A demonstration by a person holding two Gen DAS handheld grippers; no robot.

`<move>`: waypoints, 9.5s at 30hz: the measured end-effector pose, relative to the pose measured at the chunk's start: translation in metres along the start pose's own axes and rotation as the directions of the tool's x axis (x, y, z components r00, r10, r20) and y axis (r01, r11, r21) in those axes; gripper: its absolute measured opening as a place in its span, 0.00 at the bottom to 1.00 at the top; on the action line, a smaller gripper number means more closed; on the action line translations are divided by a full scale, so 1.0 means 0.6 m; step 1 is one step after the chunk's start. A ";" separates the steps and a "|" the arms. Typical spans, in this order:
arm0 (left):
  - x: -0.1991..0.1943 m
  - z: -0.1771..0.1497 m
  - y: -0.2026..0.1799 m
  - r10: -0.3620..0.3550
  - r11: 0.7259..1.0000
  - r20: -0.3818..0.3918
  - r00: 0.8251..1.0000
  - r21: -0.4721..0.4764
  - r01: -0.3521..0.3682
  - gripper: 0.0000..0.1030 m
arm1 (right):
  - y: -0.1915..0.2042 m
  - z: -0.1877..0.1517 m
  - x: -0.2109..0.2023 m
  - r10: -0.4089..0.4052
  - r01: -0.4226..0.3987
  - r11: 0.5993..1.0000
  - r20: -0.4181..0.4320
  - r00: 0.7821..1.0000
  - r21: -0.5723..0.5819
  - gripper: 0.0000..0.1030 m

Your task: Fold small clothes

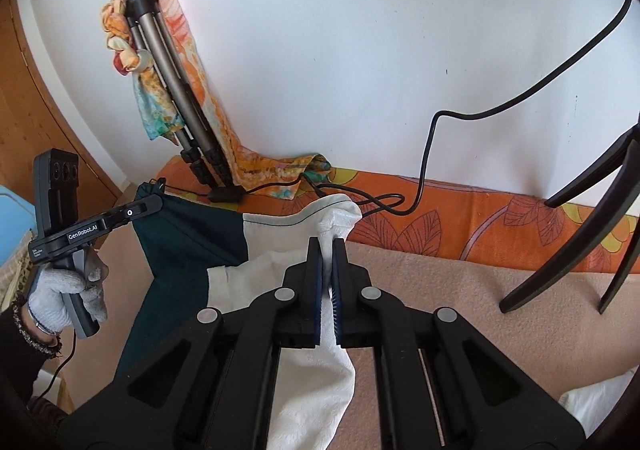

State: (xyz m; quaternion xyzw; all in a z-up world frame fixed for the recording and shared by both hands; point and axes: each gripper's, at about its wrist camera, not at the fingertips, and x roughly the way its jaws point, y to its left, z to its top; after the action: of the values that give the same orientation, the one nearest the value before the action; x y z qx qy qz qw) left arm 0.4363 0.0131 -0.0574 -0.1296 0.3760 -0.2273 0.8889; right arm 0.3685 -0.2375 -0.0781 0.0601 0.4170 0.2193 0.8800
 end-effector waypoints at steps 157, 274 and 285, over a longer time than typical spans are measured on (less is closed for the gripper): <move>-0.228 -0.437 -0.111 -0.295 0.863 -0.208 0.933 -0.477 0.166 0.28 | 0.020 -0.321 -0.066 0.330 -0.279 0.892 -0.091 0.940 0.356 0.60; 0.172 -0.347 -0.722 -0.229 0.909 -0.285 0.931 0.280 0.310 0.19 | -0.486 -0.267 -0.454 -0.403 0.397 0.901 0.002 0.915 0.176 0.22; 0.113 -0.361 -0.690 -0.168 0.915 -0.306 0.937 0.305 0.264 0.43 | -0.491 -0.271 -0.515 -0.517 0.485 0.826 0.046 0.855 0.287 0.53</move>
State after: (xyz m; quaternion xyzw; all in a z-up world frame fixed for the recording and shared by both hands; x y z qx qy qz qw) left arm 0.1933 -0.3911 -0.0806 0.0180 0.4331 -0.4025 0.8063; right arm 0.1722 -0.6490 -0.0497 0.0787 0.3892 -0.0812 0.9142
